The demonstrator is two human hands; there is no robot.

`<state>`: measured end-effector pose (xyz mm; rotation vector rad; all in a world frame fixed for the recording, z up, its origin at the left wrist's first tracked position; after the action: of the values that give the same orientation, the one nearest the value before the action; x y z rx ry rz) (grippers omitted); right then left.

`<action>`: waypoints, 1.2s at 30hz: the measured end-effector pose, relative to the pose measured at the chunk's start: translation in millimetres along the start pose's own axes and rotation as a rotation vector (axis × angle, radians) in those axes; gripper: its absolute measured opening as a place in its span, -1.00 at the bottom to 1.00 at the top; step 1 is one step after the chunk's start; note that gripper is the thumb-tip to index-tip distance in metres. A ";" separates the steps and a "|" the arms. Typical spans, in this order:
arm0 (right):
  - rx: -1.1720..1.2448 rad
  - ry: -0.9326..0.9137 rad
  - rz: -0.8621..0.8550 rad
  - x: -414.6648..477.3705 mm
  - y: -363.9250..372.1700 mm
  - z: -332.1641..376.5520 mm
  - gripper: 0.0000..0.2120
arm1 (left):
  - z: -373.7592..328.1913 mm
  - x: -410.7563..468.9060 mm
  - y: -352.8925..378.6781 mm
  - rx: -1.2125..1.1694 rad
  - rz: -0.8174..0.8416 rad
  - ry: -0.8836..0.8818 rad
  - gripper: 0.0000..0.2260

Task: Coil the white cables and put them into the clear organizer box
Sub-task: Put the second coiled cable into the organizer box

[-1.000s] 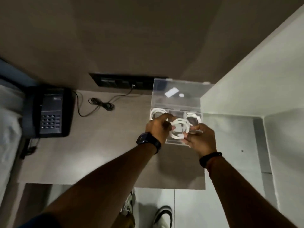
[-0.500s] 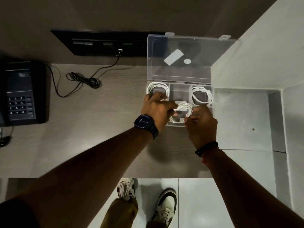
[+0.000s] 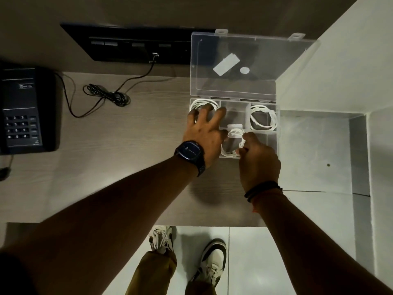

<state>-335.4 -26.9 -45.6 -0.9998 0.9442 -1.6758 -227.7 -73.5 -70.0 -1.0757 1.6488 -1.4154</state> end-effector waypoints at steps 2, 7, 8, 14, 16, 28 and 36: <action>-0.073 -0.067 -0.007 0.8 -0.4 2.2 -0.79 | 0.4 3.6 0.5 0.027 0.026 -0.001 -0.82; -0.248 -0.074 0.048 11.7 -0.7 -7.5 -0.80 | -4.8 8.2 5.3 0.031 0.063 -0.055 -0.83; -0.250 -0.107 0.064 13.2 -0.3 -5.5 -0.81 | -3.9 11.2 6.0 0.018 0.063 -0.089 -0.82; -0.448 -0.225 0.189 5.5 17.9 -1.1 -0.85 | -0.8 13.9 11.1 0.011 0.037 -0.068 -0.82; -0.517 -0.249 0.232 -0.5 21.4 -6.7 -0.78 | -2.1 10.7 11.7 0.001 0.021 -0.017 -0.83; -0.225 -0.169 0.289 5.6 30.4 -11.3 -0.76 | 25.7 4.9 3.3 -0.378 0.005 0.005 -0.82; 0.071 -0.097 0.175 0.4 13.7 5.7 -0.85 | 43.3 -33.6 -13.0 -0.319 -0.073 0.169 -0.73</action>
<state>-325.8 -31.7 -55.9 -0.9158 0.8765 -1.4920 -173.1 -61.1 -64.2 -1.2296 2.0267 -1.3490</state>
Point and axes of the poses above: each hand's wrist, its own x-axis towards the middle knuckle, its own y-axis out of the palm, z = x × y, the point moved 6 cm from there along x, towards the middle knuckle, and after that the axes turned 11 degrees about -z, right-handed, at the moved point
